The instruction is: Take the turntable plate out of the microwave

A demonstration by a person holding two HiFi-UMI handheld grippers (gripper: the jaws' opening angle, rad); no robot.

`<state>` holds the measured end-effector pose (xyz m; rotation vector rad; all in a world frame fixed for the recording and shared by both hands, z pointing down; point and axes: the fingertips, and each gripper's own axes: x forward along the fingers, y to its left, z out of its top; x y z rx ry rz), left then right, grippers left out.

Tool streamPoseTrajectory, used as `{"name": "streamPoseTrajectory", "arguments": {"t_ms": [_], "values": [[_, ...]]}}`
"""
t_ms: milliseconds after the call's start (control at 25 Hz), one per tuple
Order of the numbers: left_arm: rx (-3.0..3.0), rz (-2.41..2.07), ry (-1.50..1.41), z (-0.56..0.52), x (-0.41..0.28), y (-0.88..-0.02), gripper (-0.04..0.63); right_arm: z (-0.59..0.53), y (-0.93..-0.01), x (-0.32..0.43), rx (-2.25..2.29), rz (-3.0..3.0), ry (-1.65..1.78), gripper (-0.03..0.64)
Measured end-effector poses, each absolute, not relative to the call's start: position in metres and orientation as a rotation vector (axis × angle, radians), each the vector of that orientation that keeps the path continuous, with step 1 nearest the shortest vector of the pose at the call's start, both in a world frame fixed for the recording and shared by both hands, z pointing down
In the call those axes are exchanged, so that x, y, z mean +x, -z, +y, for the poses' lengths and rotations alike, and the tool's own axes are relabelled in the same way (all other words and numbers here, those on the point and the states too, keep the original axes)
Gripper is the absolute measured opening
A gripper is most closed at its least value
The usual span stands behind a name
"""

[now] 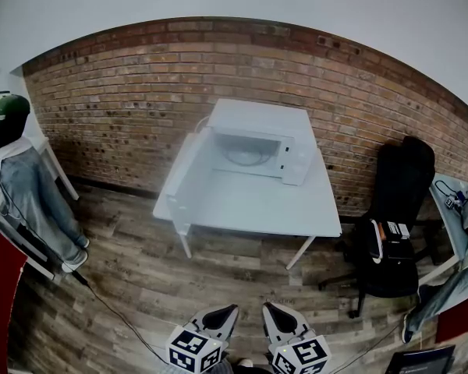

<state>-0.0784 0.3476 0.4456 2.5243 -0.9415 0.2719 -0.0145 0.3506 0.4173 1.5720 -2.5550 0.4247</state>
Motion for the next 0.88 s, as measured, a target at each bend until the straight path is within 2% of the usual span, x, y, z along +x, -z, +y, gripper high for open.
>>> {"name": "streamPoseTrajectory", "arguments": {"t_ms": [880], "values": [[2.501,-1.053,-0.246,0.352,-0.057,-0.439,0.009,0.354,-0.415,0.02,1.575,-2.592,-0.452,0.02]]}}
